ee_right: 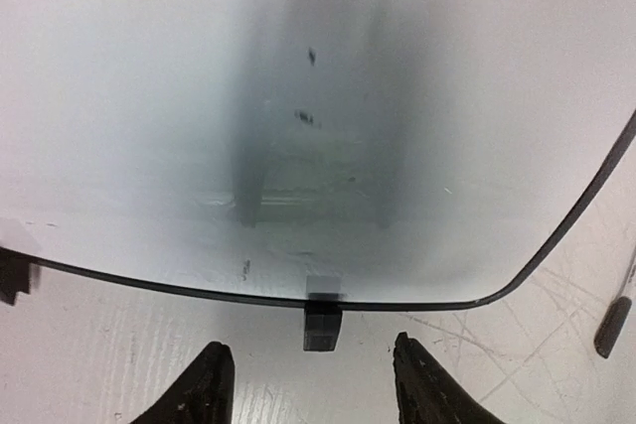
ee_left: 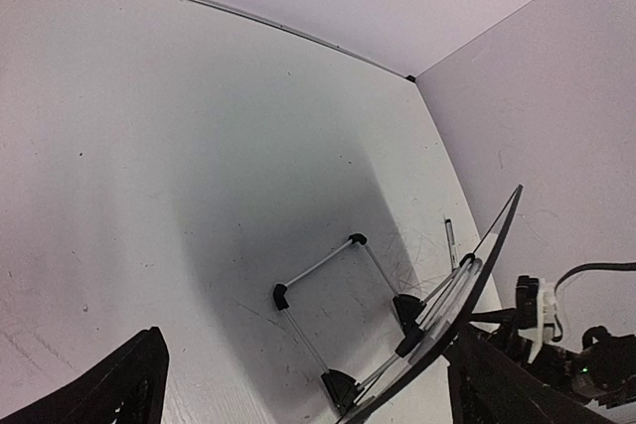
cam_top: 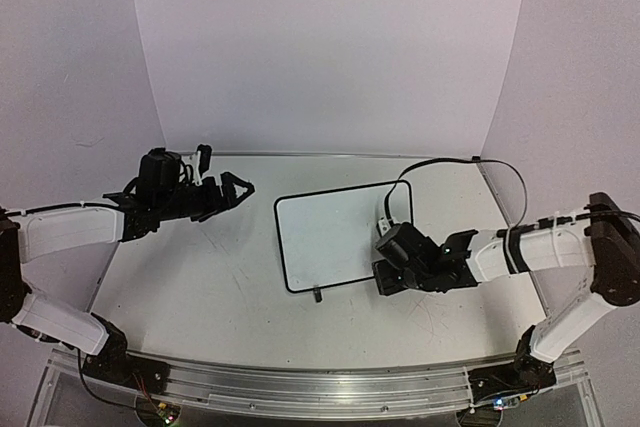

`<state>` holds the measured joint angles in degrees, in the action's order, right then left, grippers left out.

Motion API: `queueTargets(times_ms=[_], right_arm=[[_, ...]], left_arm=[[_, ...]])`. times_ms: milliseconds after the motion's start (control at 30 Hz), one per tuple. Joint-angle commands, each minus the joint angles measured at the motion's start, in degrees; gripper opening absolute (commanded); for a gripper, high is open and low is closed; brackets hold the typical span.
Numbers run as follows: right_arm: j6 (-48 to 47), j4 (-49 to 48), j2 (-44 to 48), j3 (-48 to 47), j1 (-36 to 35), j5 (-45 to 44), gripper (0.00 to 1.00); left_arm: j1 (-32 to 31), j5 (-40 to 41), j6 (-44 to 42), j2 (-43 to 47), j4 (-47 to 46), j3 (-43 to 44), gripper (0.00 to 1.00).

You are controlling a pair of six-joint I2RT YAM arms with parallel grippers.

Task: Write a sentence on the whiteboard
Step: Move the whiteboard to the center of the board, then pick up the whiteboard marker from the center of the board.

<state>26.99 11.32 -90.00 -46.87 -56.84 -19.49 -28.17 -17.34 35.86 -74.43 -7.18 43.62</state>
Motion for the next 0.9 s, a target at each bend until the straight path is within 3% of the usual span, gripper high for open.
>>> queueTargets(times_ms=[0,167,333,367,467,533,700,767,800,867], right_arm=[[0.4,1.2,8.2,0.9,0.0,-0.6,0.57],[1.7,6.3,19.7,1.6,1.1,-8.7,0.63],[0.3,9.8,24.3,0.8,22.5,-2.2,0.70],[0.5,10.6,24.3,0.5,25.8,-2.0,0.70],[1.1,11.5,23.1,-0.8,32.3,-2.7,0.85],[-0.9,11.6,21.4,-1.8,37.3,2.3,0.87],[-8.1,12.8,11.4,-5.2,47.0,17.6,0.75],[-8.2,15.0,4.7,-7.4,50.2,24.1,0.57],[-8.2,15.3,3.1,-7.9,50.7,25.4,0.53],[-8.2,15.4,-0.3,-8.6,50.9,26.8,0.52]], left_arm=[[-0.2,0.1,-1.8,1.0,-2.7,0.7,1.00],[-0.2,1.7,-2.7,1.9,-2.7,0.9,1.00],[-0.2,3.0,-3.2,3.5,-2.6,0.9,0.99],[-0.2,2.9,-3.2,3.9,-2.6,1.0,0.99],[-0.2,2.9,-3.2,5.6,-2.5,0.5,0.99],[-0.2,3.3,-3.1,6.7,-2.2,0.0,0.99],[-0.2,3.4,-2.9,8.6,-1.7,-1.0,0.99],[-0.2,3.2,-3.0,8.6,-1.5,-0.9,0.99],[-0.2,3.0,-3.0,8.6,-1.5,-0.8,0.99],[-0.2,2.7,-3.1,8.6,-1.4,-0.7,0.99]])
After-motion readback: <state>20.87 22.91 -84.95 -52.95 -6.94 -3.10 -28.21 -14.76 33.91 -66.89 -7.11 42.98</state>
